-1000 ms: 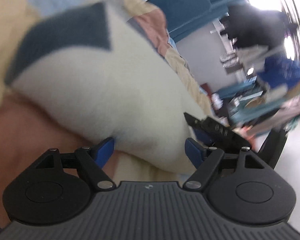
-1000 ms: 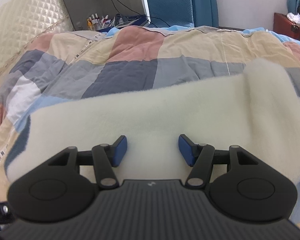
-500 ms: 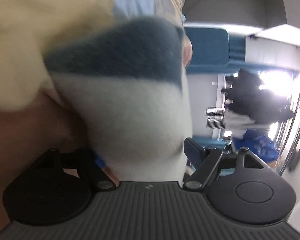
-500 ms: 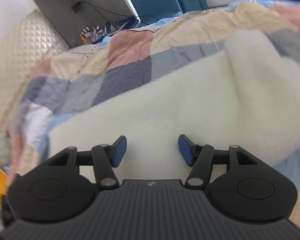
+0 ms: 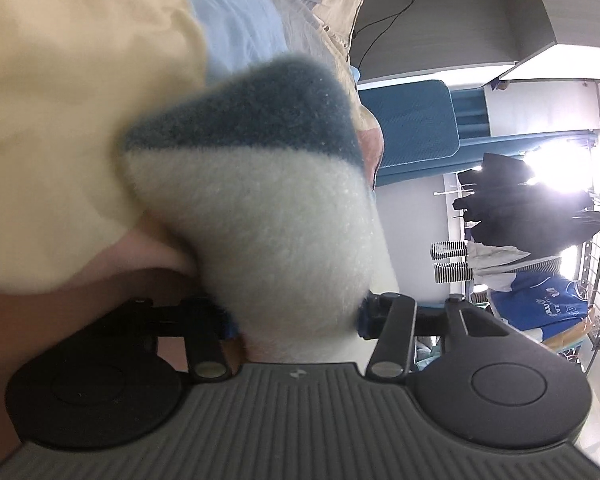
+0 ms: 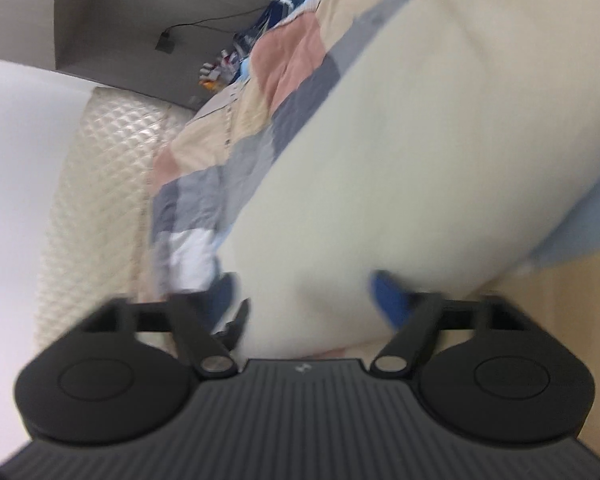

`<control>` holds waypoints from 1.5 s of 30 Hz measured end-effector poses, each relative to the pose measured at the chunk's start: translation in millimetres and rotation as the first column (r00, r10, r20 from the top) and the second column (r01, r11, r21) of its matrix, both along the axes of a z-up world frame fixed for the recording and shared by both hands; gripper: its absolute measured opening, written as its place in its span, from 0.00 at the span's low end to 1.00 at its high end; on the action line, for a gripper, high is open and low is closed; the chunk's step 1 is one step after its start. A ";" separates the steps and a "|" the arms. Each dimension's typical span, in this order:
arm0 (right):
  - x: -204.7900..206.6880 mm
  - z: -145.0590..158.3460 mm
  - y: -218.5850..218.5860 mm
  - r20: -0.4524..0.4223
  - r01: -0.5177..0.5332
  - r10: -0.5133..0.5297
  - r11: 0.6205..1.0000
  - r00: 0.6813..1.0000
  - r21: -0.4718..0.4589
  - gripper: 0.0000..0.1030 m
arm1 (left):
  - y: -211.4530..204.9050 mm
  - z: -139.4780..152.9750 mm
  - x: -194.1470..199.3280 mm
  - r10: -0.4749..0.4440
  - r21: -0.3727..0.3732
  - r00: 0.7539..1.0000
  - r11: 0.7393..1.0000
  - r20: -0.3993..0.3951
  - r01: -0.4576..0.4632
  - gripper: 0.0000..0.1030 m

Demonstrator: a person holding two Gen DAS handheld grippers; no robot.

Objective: Fold large clothes

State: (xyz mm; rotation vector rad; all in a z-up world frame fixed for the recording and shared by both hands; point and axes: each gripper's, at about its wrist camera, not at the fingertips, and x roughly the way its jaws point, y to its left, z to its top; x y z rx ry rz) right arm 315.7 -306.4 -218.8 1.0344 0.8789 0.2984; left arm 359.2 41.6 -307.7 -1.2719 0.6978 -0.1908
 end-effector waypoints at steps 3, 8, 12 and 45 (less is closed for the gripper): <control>6.0 -6.3 6.4 -0.038 -0.034 0.035 0.999 0.999 0.035 0.89 | 1.0 -1.3 0.3 -0.003 -0.003 1.000 1.000 -0.001 0.003 0.55; 12.1 -24.2 17.0 -0.129 -0.079 0.094 0.990 0.987 0.121 0.89 | 0.1 -1.8 2.7 -0.013 0.009 1.000 1.000 0.011 0.013 0.55; 17.0 -43.0 26.7 -0.214 -0.073 0.097 0.990 0.972 0.118 0.89 | 7.0 -7.6 -1.6 -0.013 -0.007 1.000 1.000 0.014 0.013 0.55; 34.7 -31.0 -33.1 -0.094 0.429 -0.456 0.877 0.885 -0.215 0.57 | 6.4 -5.4 -3.3 -0.023 0.014 0.999 1.000 0.037 0.022 0.55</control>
